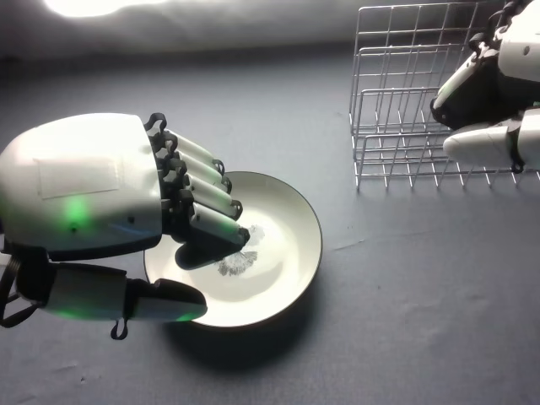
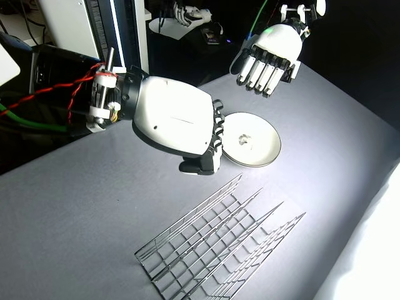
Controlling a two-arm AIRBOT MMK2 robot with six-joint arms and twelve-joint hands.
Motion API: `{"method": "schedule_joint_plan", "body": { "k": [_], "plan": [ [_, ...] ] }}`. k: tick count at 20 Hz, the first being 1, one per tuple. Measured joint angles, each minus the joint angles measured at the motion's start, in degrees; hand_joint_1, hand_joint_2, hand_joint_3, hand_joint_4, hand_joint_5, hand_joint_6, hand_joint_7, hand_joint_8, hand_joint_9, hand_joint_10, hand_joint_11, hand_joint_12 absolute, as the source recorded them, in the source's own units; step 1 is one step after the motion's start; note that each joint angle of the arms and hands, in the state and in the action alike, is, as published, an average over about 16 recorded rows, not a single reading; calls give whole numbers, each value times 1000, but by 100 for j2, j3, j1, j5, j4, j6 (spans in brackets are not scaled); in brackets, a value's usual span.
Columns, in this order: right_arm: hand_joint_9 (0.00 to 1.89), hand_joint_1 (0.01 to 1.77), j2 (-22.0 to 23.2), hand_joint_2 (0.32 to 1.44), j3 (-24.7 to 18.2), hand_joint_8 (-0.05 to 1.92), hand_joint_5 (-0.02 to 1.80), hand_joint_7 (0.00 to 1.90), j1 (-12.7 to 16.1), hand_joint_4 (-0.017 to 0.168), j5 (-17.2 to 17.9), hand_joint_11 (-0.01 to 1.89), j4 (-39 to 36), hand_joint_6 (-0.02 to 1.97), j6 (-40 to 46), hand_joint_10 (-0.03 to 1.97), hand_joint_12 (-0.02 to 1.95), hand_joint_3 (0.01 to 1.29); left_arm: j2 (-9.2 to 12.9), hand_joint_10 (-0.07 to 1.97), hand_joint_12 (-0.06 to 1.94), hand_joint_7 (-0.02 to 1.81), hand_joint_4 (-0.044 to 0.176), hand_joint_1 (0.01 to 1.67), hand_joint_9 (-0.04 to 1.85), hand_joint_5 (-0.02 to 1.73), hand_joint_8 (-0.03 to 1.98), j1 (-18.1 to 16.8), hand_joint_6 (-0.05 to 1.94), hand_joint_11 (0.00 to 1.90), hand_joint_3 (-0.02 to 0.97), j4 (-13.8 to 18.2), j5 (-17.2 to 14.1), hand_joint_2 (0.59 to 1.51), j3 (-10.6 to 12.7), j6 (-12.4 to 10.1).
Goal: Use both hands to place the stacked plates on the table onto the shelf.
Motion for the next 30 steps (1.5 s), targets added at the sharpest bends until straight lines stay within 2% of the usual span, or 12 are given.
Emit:
{"method": "schedule_joint_plan", "body": {
  "k": [4, 9, 12, 14, 17, 21, 27, 30],
  "plan": [
    [299, 79, -71, 1182, 75, 691, 266, 292, 0, 1, 2, 327, -54, 721, -21, 713, 646, 58, 0, 632, 613, 192, 4, 85, 191, 196, 616, -39, 613, 193, 58, 121, 3, 1204, 17, -106],
    [187, 53, -136, 1161, 143, 439, 167, 184, 0, 3, 26, 207, -107, 466, -43, 454, 404, 45, 1, 395, 384, 123, 4, 59, 121, 128, 381, -209, 379, 123, 43, 465, 37, 1192, 70, -383],
    [39, 18, -210, 1133, 223, 122, 39, 41, 0, 4, 46, 52, -176, 149, -74, 132, 100, 27, -15, 74, 79, 29, 5, 25, 24, 37, 68, -372, 68, 27, 20, 769, 39, 1178, 127, -597],
    [16, 17, -232, 1134, 242, 13, 24, 21, 0, 5, 62, 15, -193, 36, -89, 20, 22, 14, -42, 2, 14, 29, 4, 23, 20, 34, 1, -487, -1, 23, 12, 1049, 24, 1183, 180, -790],
    [22, 17, -244, 1130, 251, 12, 32, 28, 0, 7, 91, 15, -202, 29, -107, 13, 39, 14, -104, 8, 13, 32, 5, 20, 23, 36, -7, -627, -5, 24, 7, 1553, -12, 1186, 318, -1087],
    [20, 17, -244, 1123, 251, 6, 26, 24, -3, 7, 137, 17, -225, 27, -134, 10, 35, 14, -204, 7, 13, 25, 4, 18, 21, 28, -8, -764, -7, 21, 4, 2127, -46, 1176, 630, -1401],
    [23, 16, -238, 1095, 251, 6, 29, 27, -20, 5, 204, 20, -262, 26, -178, 9, 43, 15, -404, 7, 12, 21, 3, 15, 19, 23, -8, -839, -7, 18, 4, 2972, -256, 1162, 1105, -1604],
    [21, 16, -230, 1081, 251, 6, 25, 24, -39, 4, 241, 21, -279, 26, -198, 9, 35, 14, -488, 7, 12, 19, 4, 15, 17, 21, -8, -833, -7, 15, 4, 3296, -364, 1156, 1357, -1596]
  ]
}}
